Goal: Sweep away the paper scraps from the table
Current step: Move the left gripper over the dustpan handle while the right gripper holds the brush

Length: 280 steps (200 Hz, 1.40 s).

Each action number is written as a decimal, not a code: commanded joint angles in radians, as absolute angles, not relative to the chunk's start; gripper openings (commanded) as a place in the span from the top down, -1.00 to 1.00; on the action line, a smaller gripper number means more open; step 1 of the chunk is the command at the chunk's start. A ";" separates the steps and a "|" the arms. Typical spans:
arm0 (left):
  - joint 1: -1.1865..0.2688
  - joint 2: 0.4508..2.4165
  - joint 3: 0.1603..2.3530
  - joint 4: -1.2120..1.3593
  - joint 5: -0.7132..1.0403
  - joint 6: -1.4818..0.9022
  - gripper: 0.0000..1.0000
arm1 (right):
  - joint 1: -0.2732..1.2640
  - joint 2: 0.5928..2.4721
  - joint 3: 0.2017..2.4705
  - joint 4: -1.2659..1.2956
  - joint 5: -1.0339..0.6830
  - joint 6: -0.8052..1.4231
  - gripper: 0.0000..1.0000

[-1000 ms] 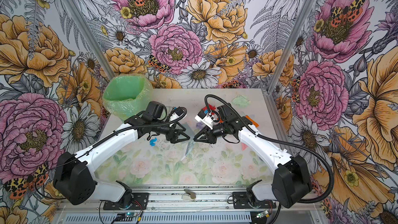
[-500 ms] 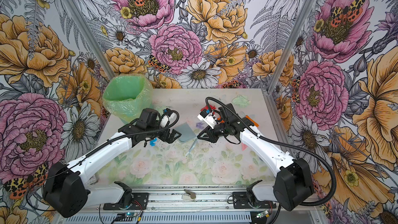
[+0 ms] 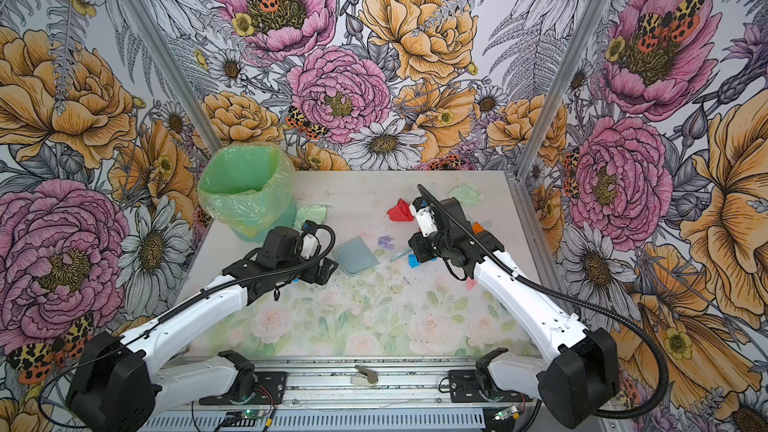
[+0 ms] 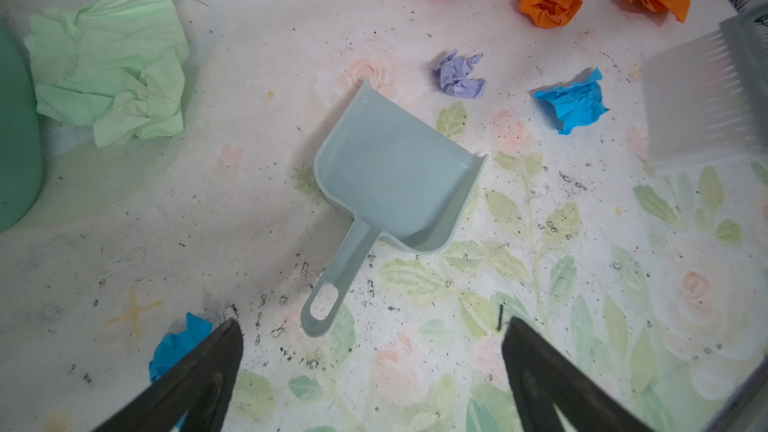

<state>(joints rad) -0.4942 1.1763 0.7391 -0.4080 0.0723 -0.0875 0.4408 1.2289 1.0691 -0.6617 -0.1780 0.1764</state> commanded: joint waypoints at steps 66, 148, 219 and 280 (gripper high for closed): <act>-0.493 1.339 0.812 -0.403 0.062 -0.029 -0.98 | 0.434 1.193 1.087 -0.638 -0.122 0.250 1.00; -0.440 1.408 0.833 -0.358 0.198 -0.010 -0.97 | 0.487 1.252 1.045 -0.512 -0.131 0.355 1.00; -0.420 1.514 0.862 -0.351 0.273 -0.002 -0.97 | 0.505 1.238 1.028 -0.500 -0.119 0.354 1.00; -0.410 1.573 0.897 -0.356 0.293 -0.004 -0.97 | 0.505 1.217 1.014 -0.500 -0.111 0.342 1.00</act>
<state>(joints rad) -0.4202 1.5562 0.8650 -0.3729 0.2527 -0.0189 0.4992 1.2495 1.0172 -0.5301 -0.1307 0.3443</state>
